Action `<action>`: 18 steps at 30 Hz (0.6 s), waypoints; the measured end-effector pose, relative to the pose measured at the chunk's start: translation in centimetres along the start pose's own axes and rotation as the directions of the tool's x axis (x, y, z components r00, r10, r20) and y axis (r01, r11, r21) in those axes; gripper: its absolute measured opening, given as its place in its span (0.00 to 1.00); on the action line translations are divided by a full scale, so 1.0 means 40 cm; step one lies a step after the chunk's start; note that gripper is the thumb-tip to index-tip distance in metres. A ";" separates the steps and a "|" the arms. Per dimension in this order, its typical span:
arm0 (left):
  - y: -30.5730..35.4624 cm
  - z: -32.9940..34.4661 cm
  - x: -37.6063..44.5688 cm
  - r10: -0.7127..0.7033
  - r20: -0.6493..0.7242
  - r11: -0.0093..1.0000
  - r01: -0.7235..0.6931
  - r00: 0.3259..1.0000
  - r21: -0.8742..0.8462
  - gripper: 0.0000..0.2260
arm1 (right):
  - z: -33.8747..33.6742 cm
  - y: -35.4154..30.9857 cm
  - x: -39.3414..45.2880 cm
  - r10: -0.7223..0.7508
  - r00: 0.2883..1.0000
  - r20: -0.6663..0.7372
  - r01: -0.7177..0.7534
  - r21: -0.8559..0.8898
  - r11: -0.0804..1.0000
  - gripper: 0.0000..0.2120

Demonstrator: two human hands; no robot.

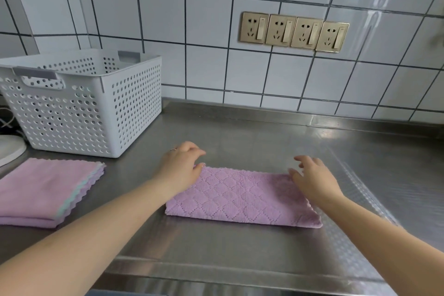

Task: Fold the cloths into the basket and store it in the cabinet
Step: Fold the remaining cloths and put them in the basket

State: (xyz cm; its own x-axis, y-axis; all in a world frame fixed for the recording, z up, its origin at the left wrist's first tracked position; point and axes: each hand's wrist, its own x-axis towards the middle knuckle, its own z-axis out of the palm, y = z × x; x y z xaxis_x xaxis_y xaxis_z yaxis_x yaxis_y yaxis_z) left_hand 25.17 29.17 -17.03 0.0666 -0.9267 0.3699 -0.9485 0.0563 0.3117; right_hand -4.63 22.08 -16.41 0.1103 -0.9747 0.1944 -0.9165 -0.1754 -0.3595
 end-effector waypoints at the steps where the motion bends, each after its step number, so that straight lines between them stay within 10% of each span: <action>1: 0.028 0.009 -0.007 0.041 0.036 0.999 -0.040 0.999 -0.030 0.16 | 0.006 -0.028 -0.012 -0.079 0.997 0.009 0.079 -0.041 0.996 0.22; 5: 0.140 0.082 -0.035 0.154 0.230 0.988 -0.156 0.961 -0.010 0.20 | 0.070 -0.167 -0.070 -0.322 0.938 0.125 0.337 -0.129 0.932 0.22; 18: 0.075 0.061 -0.081 -0.074 0.349 0.970 -0.014 0.934 0.243 0.29 | 0.082 -0.081 -0.109 -0.091 0.958 0.271 0.169 -0.282 0.944 0.30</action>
State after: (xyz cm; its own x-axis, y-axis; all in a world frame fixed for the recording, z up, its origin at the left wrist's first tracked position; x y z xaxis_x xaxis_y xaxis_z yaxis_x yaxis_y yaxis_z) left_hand 21.35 31.43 -19.44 0.0245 -0.9996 0.0168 -0.9962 -0.0230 0.0845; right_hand -0.86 26.44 -19.10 0.2934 -0.9556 -0.0288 -0.9552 -0.2918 -0.0496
